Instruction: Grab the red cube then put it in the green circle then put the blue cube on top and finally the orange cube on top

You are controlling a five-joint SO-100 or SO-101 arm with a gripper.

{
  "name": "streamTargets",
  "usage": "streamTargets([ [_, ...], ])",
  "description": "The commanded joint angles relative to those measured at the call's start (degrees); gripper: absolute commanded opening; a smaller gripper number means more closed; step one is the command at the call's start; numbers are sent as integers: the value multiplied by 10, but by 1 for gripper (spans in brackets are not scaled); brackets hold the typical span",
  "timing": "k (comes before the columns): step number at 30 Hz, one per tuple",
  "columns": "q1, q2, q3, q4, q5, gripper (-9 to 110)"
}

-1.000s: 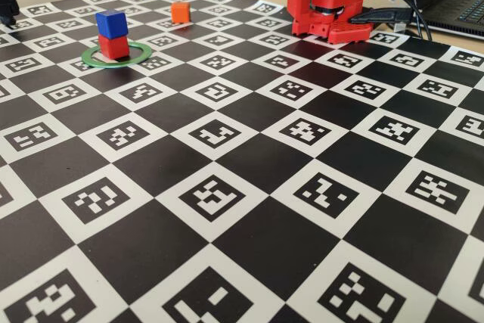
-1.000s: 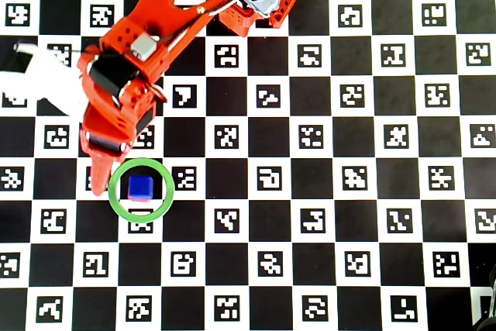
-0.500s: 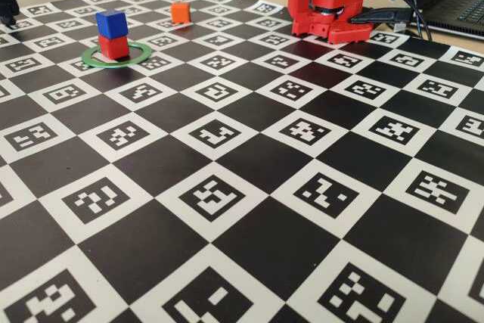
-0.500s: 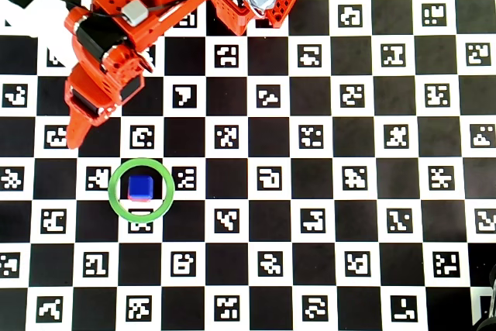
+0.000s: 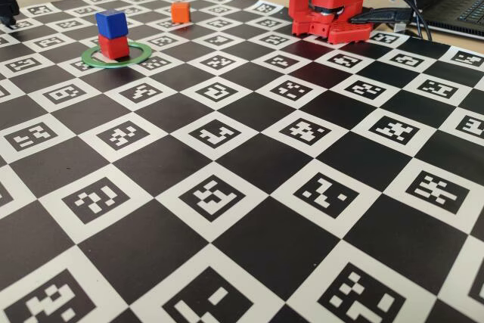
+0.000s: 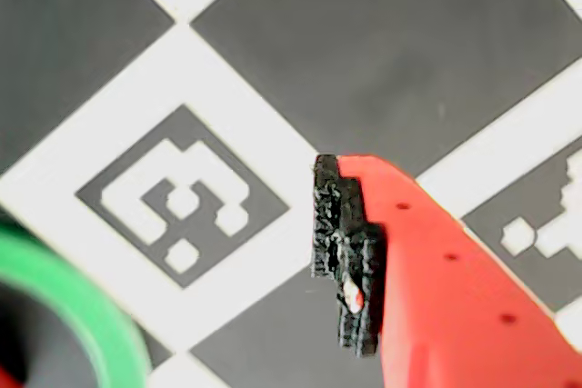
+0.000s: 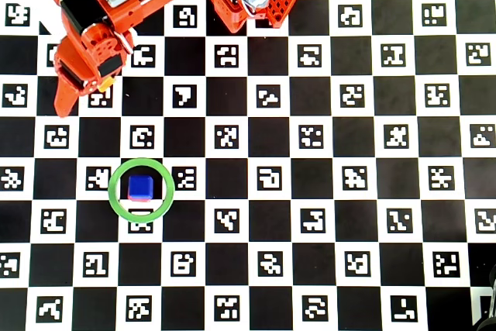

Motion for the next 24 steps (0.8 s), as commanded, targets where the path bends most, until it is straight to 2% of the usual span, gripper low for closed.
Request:
streamTargets([
  [1, 23, 47, 18, -35, -22, 48],
  [12, 74, 15, 101, -128, -58, 48],
  [24, 68, -2, 174, -157, -52, 48],
])
